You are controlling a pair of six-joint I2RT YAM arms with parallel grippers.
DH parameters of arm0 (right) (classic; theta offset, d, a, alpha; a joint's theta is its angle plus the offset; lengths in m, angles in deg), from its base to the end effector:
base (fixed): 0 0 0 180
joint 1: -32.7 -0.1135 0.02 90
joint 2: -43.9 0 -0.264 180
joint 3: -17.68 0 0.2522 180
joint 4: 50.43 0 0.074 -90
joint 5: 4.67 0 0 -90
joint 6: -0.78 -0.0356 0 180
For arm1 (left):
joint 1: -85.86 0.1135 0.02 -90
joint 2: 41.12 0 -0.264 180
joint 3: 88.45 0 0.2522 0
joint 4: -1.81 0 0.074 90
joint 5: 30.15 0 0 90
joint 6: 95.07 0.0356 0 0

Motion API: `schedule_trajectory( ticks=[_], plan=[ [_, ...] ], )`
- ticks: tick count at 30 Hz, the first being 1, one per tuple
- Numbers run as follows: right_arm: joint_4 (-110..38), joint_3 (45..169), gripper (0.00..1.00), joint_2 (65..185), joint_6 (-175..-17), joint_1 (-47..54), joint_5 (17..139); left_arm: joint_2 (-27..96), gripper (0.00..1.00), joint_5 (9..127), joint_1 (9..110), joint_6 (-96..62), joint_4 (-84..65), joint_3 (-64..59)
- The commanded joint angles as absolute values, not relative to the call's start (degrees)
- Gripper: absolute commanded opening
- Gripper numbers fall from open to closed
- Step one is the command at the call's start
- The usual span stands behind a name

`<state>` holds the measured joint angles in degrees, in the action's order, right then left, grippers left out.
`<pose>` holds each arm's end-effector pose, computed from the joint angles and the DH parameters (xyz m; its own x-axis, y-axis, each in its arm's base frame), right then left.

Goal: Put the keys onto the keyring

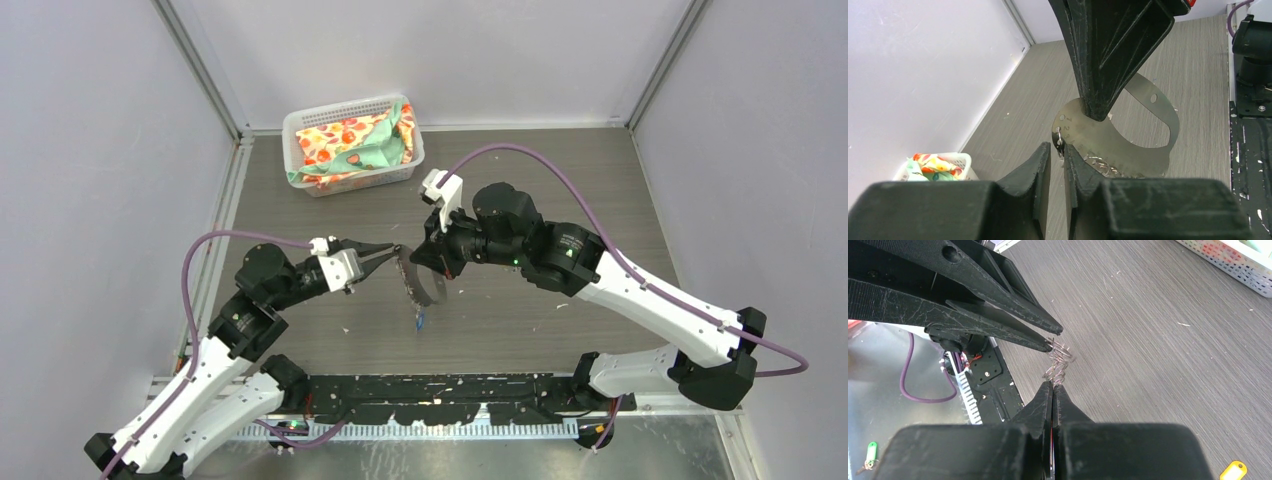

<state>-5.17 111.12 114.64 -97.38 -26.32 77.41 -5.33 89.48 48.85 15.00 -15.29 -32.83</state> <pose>0.1330 0.2310 0.4181 -0.3253 -0.2687 -0.9066 -0.8774 0.4434 0.1834 0.1075 -0.1031 0.3584 0.3506 0.1093 -0.9301 0.8488 0.3826 0.3649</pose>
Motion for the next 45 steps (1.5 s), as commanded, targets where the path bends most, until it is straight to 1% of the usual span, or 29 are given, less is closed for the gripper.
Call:
schedule_trajectory(
  ticks=[1, 5, 6, 20, 22, 25, 26, 27, 30, 35, 36, 38, 45],
  plan=[
    [-7.92, 111.45, 0.01, 112.86, -98.02, -26.43, 75.87, -5.35, 0.15, 90.39, 48.84, 14.65, -13.45, -30.95],
    [-7.48, 111.48, 0.01, 113.22, -97.85, -26.43, 75.58, -5.39, 0.02, 90.52, 48.78, 15.49, -13.69, -30.51],
    [-7.45, 111.44, 0.01, 113.20, -97.91, -26.40, 75.43, -5.43, 0.01, 90.64, 48.79, 15.68, -13.80, -30.42],
    [-7.31, 110.76, 0.01, 112.96, -97.95, -26.18, 73.72, -6.94, 0.00, 95.24, 48.78, 21.55, -16.92, -28.92],
    [-9.21, 109.44, 0.07, 111.78, -98.74, -25.53, 71.21, -7.48, 0.01, 96.24, 48.84, 23.67, -16.66, -28.97],
    [-14.43, 106.76, 0.30, 110.20, -101.38, -23.82, 65.62, -8.77, 0.01, 100.60, 48.82, 28.95, -16.52, -29.72],
    [-16.47, 106.16, 0.36, 109.82, -102.23, -23.21, 63.78, -9.35, 0.01, 102.41, 48.82, 31.20, -16.68, -30.48],
    [-17.03, 105.88, 0.41, 109.67, -102.71, -22.72, 62.99, -9.85, 0.01, 104.01, 48.77, 34.02, -17.19, -30.77],
    [-16.07, 106.83, 0.42, 110.08, -102.95, -21.27, 61.07, -10.76, 0.01, 107.28, 48.78, 40.49, -21.32, -31.03],
    [-15.22, 106.91, 0.36, 110.65, -103.33, -20.89, 59.33, -10.96, 0.01, 106.92, 48.73, 38.05, -22.34, -31.16],
    [-15.29, 106.64, 0.36, 110.57, -103.36, -20.87, 59.18, -11.04, 0.01, 106.87, 48.81, 37.83, -22.37, -31.25],
    [-14.96, 106.41, 0.40, 110.20, -102.79, -20.91, 58.48, -11.30, 0.00, 106.87, 48.74, 37.64, -22.33, -31.27],
    [-12.39, 108.59, 0.43, 108.06, -96.16, -20.91, 53.53, -11.48, 0.00, 109.12, 48.74, 36.83, -22.37, -31.09]
  ],
)
